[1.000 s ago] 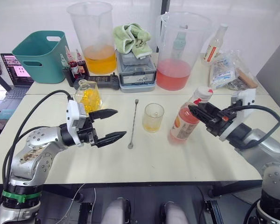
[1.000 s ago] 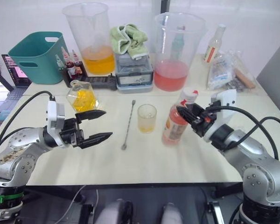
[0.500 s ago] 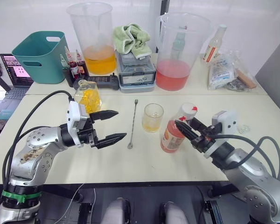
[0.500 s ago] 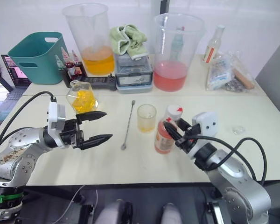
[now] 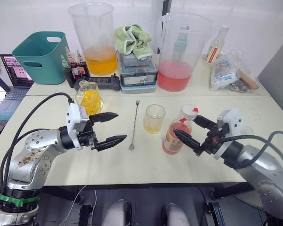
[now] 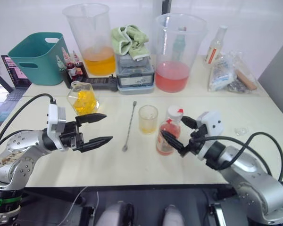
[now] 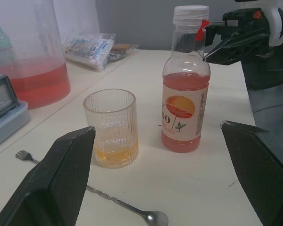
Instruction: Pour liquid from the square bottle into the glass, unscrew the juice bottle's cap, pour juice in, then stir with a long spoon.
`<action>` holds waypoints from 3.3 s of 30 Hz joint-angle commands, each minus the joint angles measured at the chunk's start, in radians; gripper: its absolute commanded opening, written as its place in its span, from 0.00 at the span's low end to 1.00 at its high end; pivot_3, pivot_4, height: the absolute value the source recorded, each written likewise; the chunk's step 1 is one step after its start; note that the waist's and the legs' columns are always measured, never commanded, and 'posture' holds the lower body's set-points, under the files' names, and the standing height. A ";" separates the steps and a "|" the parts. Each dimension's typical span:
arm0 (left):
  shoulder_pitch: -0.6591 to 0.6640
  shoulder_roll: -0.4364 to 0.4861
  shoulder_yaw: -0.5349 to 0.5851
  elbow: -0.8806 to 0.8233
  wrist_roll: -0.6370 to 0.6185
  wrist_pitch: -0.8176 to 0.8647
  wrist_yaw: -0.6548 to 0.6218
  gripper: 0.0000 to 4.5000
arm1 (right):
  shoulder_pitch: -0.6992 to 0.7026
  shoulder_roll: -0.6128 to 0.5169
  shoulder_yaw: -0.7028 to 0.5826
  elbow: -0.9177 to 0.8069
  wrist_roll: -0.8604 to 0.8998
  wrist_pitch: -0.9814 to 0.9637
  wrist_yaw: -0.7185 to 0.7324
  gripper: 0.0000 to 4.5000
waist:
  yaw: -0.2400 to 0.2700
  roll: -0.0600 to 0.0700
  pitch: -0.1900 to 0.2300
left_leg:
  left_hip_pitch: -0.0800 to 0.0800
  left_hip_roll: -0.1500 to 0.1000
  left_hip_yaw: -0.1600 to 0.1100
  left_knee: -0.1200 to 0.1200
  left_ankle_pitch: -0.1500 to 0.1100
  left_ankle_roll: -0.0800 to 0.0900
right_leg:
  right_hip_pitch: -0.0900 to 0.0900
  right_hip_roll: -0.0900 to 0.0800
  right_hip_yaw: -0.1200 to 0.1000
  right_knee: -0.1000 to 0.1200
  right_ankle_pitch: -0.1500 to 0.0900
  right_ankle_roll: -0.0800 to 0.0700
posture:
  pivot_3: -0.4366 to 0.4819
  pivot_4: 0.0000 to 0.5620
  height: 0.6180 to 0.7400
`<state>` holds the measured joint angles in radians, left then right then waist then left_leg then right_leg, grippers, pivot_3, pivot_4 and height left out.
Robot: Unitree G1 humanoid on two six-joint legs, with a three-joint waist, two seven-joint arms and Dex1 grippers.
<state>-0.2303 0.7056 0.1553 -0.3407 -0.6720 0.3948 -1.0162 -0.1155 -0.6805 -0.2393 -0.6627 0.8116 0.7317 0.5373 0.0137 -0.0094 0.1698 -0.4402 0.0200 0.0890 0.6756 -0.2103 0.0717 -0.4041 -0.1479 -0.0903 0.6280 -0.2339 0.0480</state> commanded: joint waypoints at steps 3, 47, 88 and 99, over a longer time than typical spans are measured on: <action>0.018 0.011 0.045 -0.056 -0.020 0.003 0.023 1.00 | -0.050 -0.110 -0.015 0.105 -0.004 -0.083 0.254 1.00 | 0.003 0.000 0.000 | 0.000 0.000 0.000 0.000 0.000 0.000 | 0.000 0.000 0.000 0.000 0.000 0.000 | 0.48 0.27 0.97; 0.041 0.061 0.101 -0.103 -0.037 0.030 0.046 1.00 | -0.592 -0.088 0.231 0.791 -0.237 -0.286 0.939 0.88 | 0.000 0.000 0.000 | 0.000 0.000 0.001 0.001 0.001 -0.001 | 0.000 0.000 0.000 0.000 0.000 0.000 | 0.48 0.27 0.97; 0.028 -0.031 0.000 0.040 0.042 -0.103 -0.056 1.00 | -0.071 -0.003 -0.045 -0.094 0.087 0.095 0.008 0.34 | 0.016 0.000 0.000 | 0.000 0.000 0.001 0.001 -0.001 0.001 | -0.001 -0.001 0.000 0.000 0.000 0.000 | 0.48 0.27 0.97; 0.040 -0.025 0.009 0.026 0.041 -0.101 -0.049 1.00 | -0.034 -0.006 0.003 -0.096 0.056 0.081 -0.018 0.57 | 0.016 0.000 0.000 | 0.000 0.001 0.001 0.001 -0.001 0.001 | 0.000 -0.001 0.000 0.000 0.000 0.000 | 0.48 0.27 0.97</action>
<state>-0.1895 0.6739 0.1486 -0.2870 -0.6285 0.3044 -1.0690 -0.1577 -0.6807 -0.2396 -0.7410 0.8737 0.8235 0.5278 0.0297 -0.0098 0.1699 -0.4406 0.0206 0.0900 0.6769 -0.2108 0.0723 -0.4041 -0.1485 -0.0906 0.6283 -0.2338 0.0479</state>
